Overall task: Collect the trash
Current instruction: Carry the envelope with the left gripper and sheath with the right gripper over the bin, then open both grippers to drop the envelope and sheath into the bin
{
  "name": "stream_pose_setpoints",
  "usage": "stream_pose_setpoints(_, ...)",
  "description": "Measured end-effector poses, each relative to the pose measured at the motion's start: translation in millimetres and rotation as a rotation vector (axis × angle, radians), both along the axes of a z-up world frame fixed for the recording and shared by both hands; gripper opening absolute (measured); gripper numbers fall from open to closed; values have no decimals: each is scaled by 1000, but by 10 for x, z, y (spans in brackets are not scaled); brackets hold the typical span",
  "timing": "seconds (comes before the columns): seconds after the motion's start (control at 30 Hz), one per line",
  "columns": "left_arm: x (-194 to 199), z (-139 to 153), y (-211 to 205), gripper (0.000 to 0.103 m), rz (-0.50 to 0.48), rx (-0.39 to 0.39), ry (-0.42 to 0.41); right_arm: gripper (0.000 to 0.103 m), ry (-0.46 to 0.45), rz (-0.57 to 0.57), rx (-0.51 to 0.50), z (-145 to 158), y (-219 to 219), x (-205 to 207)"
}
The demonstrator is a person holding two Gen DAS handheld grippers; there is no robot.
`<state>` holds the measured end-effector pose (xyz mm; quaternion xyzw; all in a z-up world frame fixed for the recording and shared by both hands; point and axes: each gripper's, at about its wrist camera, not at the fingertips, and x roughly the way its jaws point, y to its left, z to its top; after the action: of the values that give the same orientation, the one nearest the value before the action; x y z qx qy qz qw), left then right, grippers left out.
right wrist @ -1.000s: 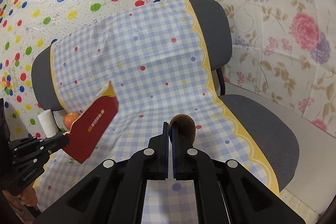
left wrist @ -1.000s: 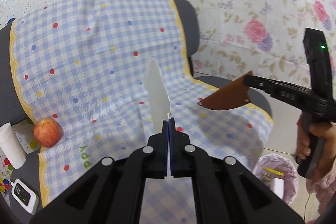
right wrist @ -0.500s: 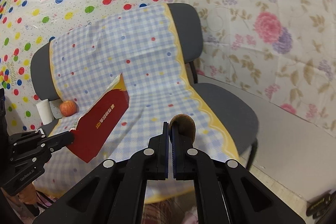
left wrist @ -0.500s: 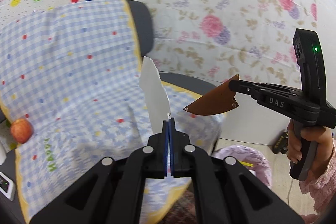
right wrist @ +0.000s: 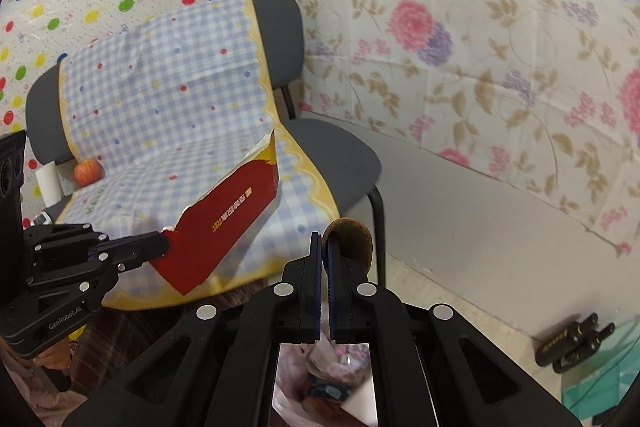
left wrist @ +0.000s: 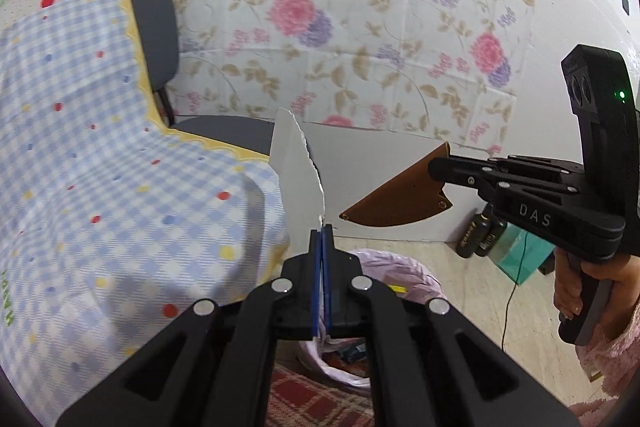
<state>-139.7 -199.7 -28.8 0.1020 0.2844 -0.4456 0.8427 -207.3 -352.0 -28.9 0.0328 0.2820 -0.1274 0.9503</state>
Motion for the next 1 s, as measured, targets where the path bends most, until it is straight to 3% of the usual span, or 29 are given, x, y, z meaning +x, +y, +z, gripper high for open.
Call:
stream_pose_setpoints(0.4,-87,-230,-551,0,-80,97,16,6,88,-73,52,-281,-390,-2)
stream_pose_setpoints(0.47,-68,-249,-589,0,-72,100,19,14,89,-71,57,-299,-430,27)
stream_pose_setpoints(0.5,-55,-259,-606,0,-70,99,24,24,84,-74,57,-301,-439,18)
stream_pose_setpoints(0.53,-44,-263,-621,4,-68,99,28,30,78,-74,56,-298,-443,14)
stream_pose_setpoints(0.67,-22,-264,-611,27,-52,96,23,31,64,-77,50,-272,-455,-7)
stream_pose_setpoints(1.0,8,-152,-414,42,8,70,11,46,9,-57,62,-60,-355,-86)
